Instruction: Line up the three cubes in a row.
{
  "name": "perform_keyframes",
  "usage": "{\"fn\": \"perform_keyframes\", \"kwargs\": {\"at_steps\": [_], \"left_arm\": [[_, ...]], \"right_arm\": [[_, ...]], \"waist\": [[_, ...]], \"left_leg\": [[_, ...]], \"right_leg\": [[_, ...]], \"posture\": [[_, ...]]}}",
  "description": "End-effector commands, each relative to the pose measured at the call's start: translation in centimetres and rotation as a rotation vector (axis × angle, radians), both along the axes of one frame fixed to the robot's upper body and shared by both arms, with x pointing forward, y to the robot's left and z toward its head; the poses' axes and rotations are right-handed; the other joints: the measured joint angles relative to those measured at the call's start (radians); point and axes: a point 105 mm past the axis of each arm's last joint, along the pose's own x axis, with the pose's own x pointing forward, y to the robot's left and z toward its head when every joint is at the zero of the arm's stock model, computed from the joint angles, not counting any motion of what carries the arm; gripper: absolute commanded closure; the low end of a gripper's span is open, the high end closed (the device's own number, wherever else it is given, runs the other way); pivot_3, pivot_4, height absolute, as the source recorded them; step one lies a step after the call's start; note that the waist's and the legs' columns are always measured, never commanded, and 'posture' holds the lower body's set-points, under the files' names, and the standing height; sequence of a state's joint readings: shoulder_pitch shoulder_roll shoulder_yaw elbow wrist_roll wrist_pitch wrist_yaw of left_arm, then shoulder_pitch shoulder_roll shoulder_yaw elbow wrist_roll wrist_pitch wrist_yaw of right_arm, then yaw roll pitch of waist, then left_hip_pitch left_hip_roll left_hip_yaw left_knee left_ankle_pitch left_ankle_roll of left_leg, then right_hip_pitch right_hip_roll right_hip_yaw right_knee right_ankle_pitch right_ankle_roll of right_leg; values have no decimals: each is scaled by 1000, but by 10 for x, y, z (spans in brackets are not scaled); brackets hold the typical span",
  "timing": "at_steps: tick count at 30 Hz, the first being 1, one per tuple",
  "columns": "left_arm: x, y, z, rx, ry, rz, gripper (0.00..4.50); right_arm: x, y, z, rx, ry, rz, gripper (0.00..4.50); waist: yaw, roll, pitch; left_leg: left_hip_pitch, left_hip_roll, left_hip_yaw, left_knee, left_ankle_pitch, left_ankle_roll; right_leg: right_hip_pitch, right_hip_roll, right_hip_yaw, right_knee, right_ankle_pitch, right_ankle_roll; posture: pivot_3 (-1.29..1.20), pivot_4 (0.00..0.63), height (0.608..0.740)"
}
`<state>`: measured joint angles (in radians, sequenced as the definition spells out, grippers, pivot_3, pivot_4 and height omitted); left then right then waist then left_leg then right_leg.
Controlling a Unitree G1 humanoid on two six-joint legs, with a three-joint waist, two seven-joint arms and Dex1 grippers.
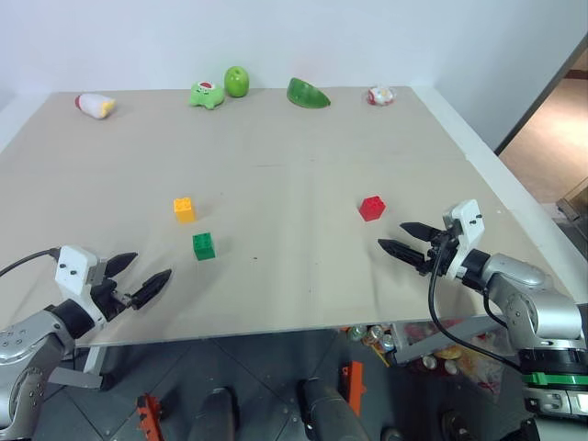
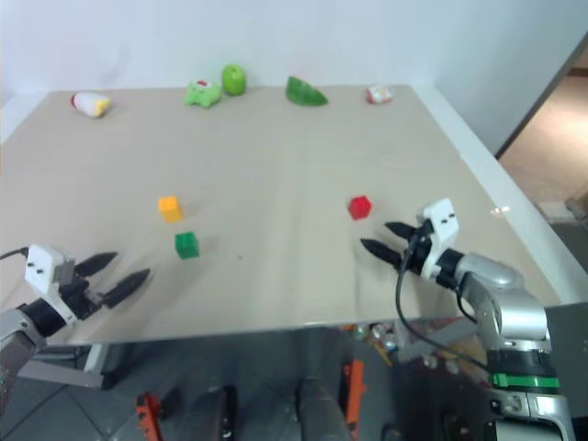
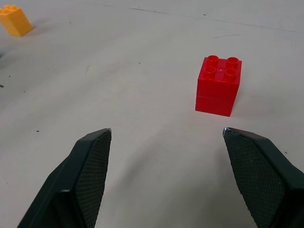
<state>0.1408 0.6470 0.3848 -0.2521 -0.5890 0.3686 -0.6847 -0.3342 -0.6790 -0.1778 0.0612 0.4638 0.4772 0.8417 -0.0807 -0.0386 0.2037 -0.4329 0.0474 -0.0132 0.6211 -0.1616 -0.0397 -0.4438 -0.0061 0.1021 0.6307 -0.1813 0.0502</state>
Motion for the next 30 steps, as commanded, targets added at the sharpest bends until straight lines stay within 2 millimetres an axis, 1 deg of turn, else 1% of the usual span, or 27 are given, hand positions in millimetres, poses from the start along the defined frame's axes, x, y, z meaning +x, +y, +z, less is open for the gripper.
{"fn": "perform_keyframes", "kwargs": {"at_steps": [1, 2, 4, 6, 12, 17, 20, 23, 25, 27, 30], "left_arm": [[-3, -1, 7, 36, -34, -37, 32], [-6, -3, 9, 52, -32, -67, 32], [-13, -15, 11, 122, -35, -190, 32], [-17, -27, 13, 156, -45, -277, 32], [-14, -55, 26, 176, -90, -407, 32], [-10, -81, 38, 201, -133, -519, 32], [-5, -89, 45, 187, -157, -539, 32], [-2, -94, 49, 183, -169, -553, 32], [0, -96, 49, 185, -171, -556, 32], [0, -98, 49, 184, -174, -561, 32], [1, -100, 51, 177, -182, -558, 0]], "right_arm": [[12, 3, 20, -30, -73, -37, 635], [19, 3, 20, -50, -78, -74, 635], [32, 6, 22, -88, -93, -129, 635], [41, 7, 22, -114, -99, -161, 635], [56, 12, 20, -158, -95, -204, 635], [64, 25, 15, -182, -100, -189, 635], [70, 29, 13, -179, -103, -189, 635], [74, 35, 10, -181, -102, -182, 635], [77, 36, 8, -184, -100, -183, 635], [82, 32, 5, -196, -90, -206, 635], [88, 26, 3, -203, -79, -234, 1348]], "waist": [[-1, 0, 0], [-5, 0, 0], [-12, 0, 0], [-17, 0, 0], [-16, 0, 0], [-16, 0, 0], [-16, 0, 0], [-16, 0, 0], [-16, 0, 0], [-16, 0, 0], [-16, 0, 0]], "left_leg": [[0, 0, 0, 0, 0, 0], [0, 0, 0, 0, 0, 0], [1, 1, 2, 0, 0, 0], [1, 1, 2, 0, 0, 0], [-1, 1, 3, 0, 0, 0], [0, 1, 4, -2, 0, 0], [0, 1, 3, -2, 0, 0], [0, 1, 3, -2, 0, 0], [0, 1, 4, -2, 0, 0], [0, 1, 4, -2, 0, 0], [0, 1, 4, -2, 0, 1]], "right_leg": [[0, 0, 0, 0, 0, 0], [0, 0, 0, 0, 0, 0], [-1, 0, 1, 0, 0, 0], [-1, 0, 1, 0, 0, -1], [0, -1, 1, 0, 0, 0], [-1, 0, 1, 0, 1, 0], [0, 1, 1, 1, 1, 0], [0, 1, 1, 1, 1, 1], [0, 1, 1, 1, 1, 1], [0, 1, 2, 1, 2, 1], [0, 1, 2, 1, 2, 2]], "posture": [[0, 150, 733], [0, 150, 733], [0, 150, 733], [0, 150, 733], [0, 150, 733], [0, 150, 733], [0, 150, 733], [0, 150, 733], [0, 150, 733], [0, 150, 733], [0, 150, 733]]}}
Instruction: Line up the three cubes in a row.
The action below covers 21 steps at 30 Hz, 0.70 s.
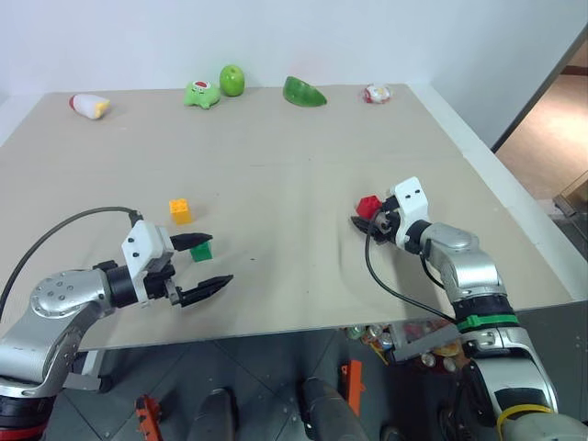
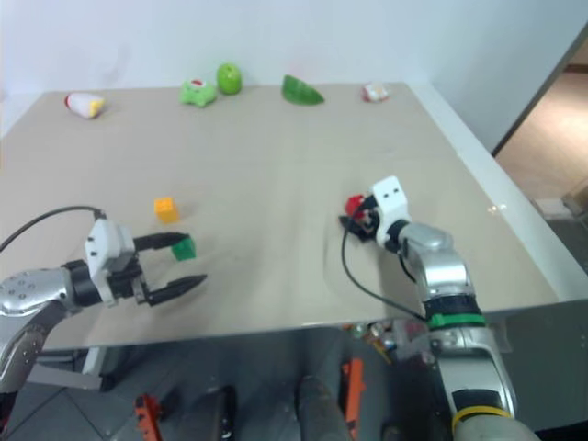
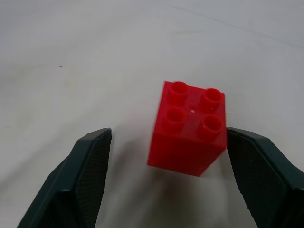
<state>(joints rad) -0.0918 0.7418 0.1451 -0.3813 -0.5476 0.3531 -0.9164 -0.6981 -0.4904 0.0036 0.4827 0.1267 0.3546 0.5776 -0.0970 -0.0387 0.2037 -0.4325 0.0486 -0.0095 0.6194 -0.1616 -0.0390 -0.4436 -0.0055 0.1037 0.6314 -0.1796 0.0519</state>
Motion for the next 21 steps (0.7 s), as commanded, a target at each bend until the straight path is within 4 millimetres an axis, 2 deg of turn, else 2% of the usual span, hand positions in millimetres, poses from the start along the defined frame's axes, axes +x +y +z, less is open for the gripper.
{"fn": "perform_keyframes", "kwargs": {"at_steps": [1, 5, 6, 11, 14, 15, 18, 21], "left_arm": [[-1, -6, 9, -2, -45, -12, 0], [-1, -7, 13, -19, -56, -3, 0], [0, -7, 14, -23, -57, -1, 0], [-1, -6, 18, -35, -53, -2, 0], [-5, -3, 14, -21, -15, -21, 0], [-7, -2, 11, -1, 0, -30, 0], [-10, 2, 6, 31, 35, -51, 0], [-10, 5, 6, 36, 42, -55, 0]], "right_arm": [[8, -3, 15, -10, -55, -10, 1737], [11, 0, 15, -13, -53, 7, 3144], [11, 1, 16, -13, -53, 14, 3290], [8, 15, 22, 10, -77, 102, 3289], [-20, 42, 27, 40, -72, 376, 3289], [-37, 51, 25, 32, -51, 504, 3289], [-77, 60, 14, -37, 41, 785, 3289], [-83, 59, 12, -68, 69, 844, 3289]], "waist": [[0, 0, 0], [0, 0, 0], [0, 0, 0], [0, 0, 0], [0, 0, 0], [0, 0, 0], [2, 0, 0], [2, 0, 0]], "left_leg": [[0, 0, 0, 0, 0, 0], [0, 0, 0, 0, 0, 0], [1, 0, 0, 0, 0, 0], [1, 0, 0, 0, 0, 0], [1, 0, 0, 0, 0, 0], [1, 0, 0, 0, 0, 0], [1, 0, -1, -1, 0, 1], [1, 0, 0, 0, 0, 1]], "right_leg": [[0, 0, 0, 0, 0, 0], [0, 0, 0, 0, 0, 0], [1, 0, 1, 0, 0, 1], [1, 1, 1, 0, 1, 1], [1, 1, 1, 0, 1, 1], [1, 1, 1, 1, 1, 2], [1, 1, 1, 2, -1, 3], [1, 1, 1, 2, -2, 3]], "posture": [[0, 150, 733], [0, 150, 733], [0, 150, 733], [0, 150, 733], [0, 150, 733], [0, 150, 733], [0, 150, 733], [0, 150, 733]]}}
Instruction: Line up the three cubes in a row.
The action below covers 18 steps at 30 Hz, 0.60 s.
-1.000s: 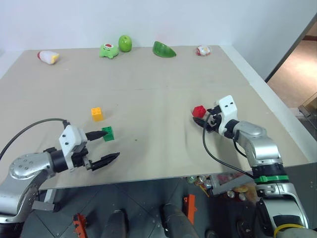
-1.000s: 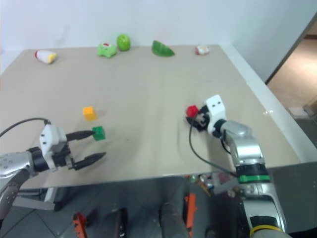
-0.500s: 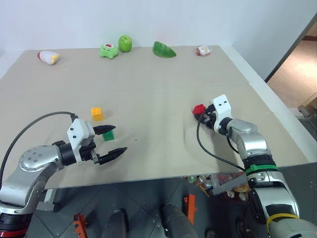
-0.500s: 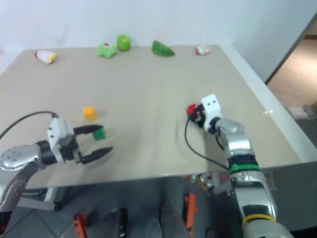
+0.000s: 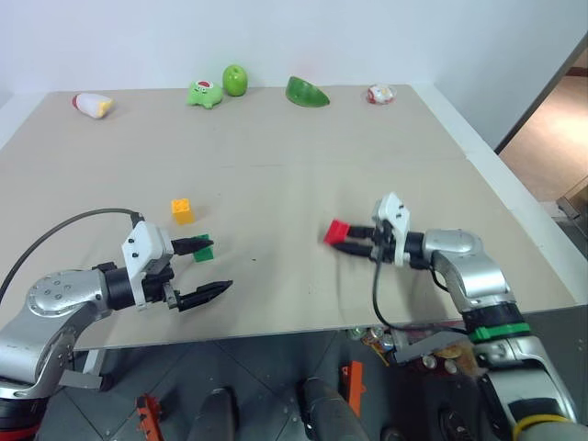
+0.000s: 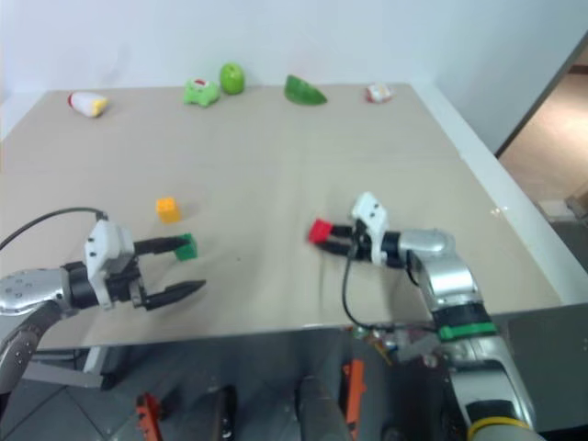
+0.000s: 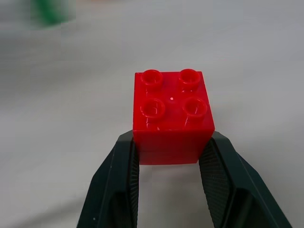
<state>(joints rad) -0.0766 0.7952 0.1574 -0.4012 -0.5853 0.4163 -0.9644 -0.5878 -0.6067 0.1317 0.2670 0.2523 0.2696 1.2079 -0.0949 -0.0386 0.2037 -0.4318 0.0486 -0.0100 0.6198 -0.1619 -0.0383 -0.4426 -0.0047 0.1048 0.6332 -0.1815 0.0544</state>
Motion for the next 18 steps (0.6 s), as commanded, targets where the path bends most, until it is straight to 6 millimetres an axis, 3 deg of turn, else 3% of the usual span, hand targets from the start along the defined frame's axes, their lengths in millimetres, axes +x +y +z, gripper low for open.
{"fn": "perform_keyframes", "kwargs": {"at_steps": [1, 18], "left_arm": [[-1, 3, 9, 8, -27, -12, 0], [-7, 6, 9, 15, -8, -12, 0]], "right_arm": [[-8, 2, 13, -41, -42, 126, 3289], [4, -2, 5, -233, -27, 347, 3289]], "waist": [[0, 0, 0], [-6, 0, 0]], "left_leg": [[0, 0, 0, 1, 0, 0], [3, 0, 1, 1, 0, 0]], "right_leg": [[0, 0, 0, 0, 0, 0], [1, 0, 0, 1, 2, -3]], "posture": [[0, 150, 733], [0, 150, 733]]}}
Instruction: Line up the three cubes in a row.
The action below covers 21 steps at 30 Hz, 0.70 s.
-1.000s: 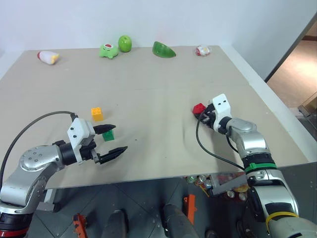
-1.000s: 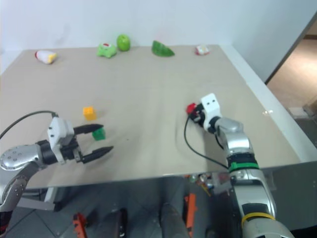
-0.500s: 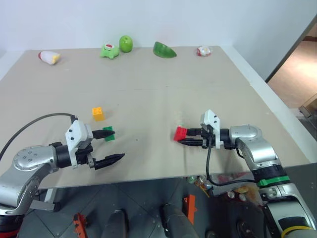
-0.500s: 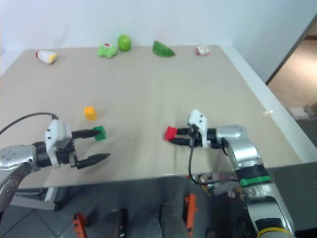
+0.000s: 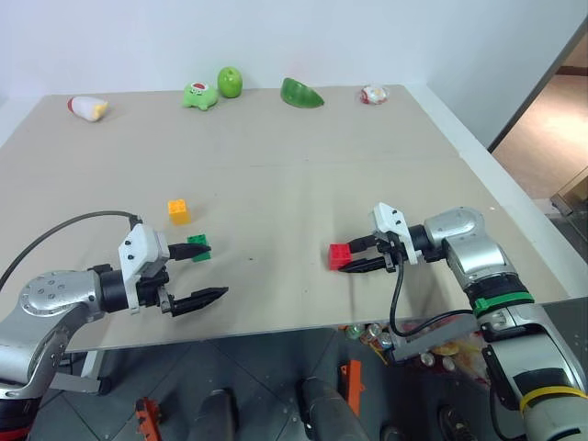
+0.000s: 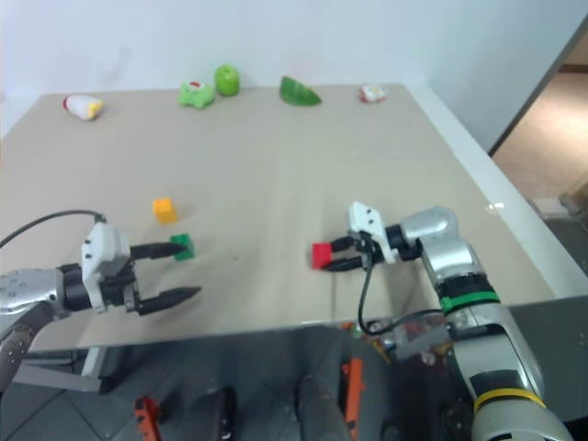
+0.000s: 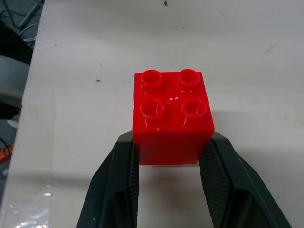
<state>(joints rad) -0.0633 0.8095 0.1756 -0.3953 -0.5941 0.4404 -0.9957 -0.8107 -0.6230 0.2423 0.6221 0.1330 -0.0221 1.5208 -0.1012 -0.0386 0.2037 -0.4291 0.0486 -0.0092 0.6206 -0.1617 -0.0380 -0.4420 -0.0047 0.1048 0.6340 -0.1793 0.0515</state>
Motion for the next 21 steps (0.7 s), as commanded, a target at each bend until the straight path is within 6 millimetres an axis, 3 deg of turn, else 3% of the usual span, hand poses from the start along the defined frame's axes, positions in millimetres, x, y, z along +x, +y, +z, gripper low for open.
{"fn": "perform_keyframes", "kwargs": {"at_steps": [1, 7, 9, 15, 19, 21], "left_arm": [[-4, 1, 12, 5, -45, -5, 0], [-5, 2, 13, 1, -45, 7, 0], [-4, 6, 12, 4, -45, 29, 0], [5, 38, 4, 9, -40, 155, 0], [9, 69, -6, 51, -24, 242, 0], [11, 81, -10, 65, -17, 264, 0]], "right_arm": [[-1, 5, 4, -27, -18, 69, 3289], [-1, 7, -2, -39, 8, 81, 3289], [7, 7, -6, -51, -1, 38, 2227], [6, 4, -3, -85, -53, 45, 239], [-6, 3, 40, -28, -141, 115, 239], [-9, 5, 75, 24, -232, 124, 239]], "waist": [[0, 0, 0], [0, 0, 0], [0, 0, 0], [-3, 0, 0], [-2, 0, 0], [-2, 1, 0]], "left_leg": [[0, 0, 0, -1, 0, 0], [0, 0, 0, -1, 0, 0], [1, 0, 0, 0, 0, 0], [4, 0, 0, 1, 0, 0], [5, 0, 1, 1, 1, 1], [4, 0, 1, 1, 1, 1]], "right_leg": [[0, 0, 0, 0, 0, 0], [0, 0, 0, 0, 0, 0], [0, 0, 0, 0, 0, 0], [2, 0, 1, 1, 1, -1], [1, 0, 2, 2, 1, -1], [1, 0, 2, 2, 1, -1]], "posture": [[0, 150, 733], [0, 150, 733], [0, 150, 733], [0, 150, 733], [0, 150, 733], [0, 150, 733]]}}
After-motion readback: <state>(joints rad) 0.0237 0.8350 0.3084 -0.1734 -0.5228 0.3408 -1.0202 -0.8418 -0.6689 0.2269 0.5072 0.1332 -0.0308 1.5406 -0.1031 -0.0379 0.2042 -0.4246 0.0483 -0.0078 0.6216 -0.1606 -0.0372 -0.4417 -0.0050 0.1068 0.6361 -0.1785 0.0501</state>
